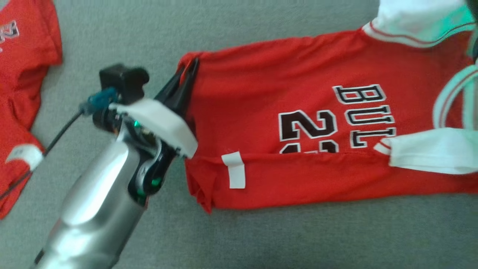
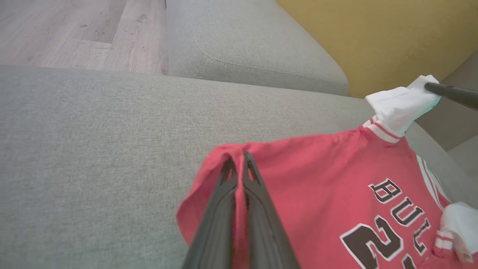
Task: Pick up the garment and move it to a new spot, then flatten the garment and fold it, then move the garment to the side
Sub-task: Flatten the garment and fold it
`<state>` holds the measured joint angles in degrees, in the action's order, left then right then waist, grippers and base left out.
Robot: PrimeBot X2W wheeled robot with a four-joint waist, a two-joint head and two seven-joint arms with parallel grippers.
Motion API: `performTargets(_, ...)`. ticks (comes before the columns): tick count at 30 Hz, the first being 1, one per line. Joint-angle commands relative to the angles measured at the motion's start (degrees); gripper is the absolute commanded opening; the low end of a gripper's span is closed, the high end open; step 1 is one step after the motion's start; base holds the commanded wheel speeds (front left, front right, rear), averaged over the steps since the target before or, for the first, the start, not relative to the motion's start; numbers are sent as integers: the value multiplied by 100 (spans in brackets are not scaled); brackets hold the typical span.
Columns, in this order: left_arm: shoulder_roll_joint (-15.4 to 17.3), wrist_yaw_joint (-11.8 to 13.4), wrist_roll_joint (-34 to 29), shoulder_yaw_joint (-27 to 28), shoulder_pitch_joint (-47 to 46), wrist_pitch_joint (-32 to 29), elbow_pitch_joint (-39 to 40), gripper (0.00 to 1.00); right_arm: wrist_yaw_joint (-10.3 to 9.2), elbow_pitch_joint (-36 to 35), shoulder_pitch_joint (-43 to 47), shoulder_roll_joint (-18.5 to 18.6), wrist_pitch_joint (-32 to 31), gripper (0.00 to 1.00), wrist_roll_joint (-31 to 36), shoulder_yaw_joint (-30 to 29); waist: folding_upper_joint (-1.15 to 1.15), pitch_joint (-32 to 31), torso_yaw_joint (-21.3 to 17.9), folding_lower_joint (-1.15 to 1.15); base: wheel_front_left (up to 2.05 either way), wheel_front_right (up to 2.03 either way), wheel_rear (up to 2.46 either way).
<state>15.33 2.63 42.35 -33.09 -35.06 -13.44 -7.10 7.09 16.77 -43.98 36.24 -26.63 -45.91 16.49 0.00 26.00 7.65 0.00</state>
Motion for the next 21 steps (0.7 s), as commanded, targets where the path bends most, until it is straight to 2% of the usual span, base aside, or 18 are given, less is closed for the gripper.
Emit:
performTargets(1,288,91,43,282,191,54,343,0,40,-389,390,218,84,0,-138,-34,0,-328,-227,0,0,0,0)
performTargets(9,508,218,285,330,1063,56,616,0,40,-925,1591,328,164,0,-356,-50,0,-785,-471,0,0,0,0)
performTargets(15,573,306,369,365,1514,181,657,0,40,-1067,2306,123,304,0,-331,-52,0,-930,-598,0,0,0,0)
performTargets(21,574,321,451,361,1797,275,604,0,40,-1022,2598,-87,385,0,-242,-39,0,-986,-652,0,0,0,0)
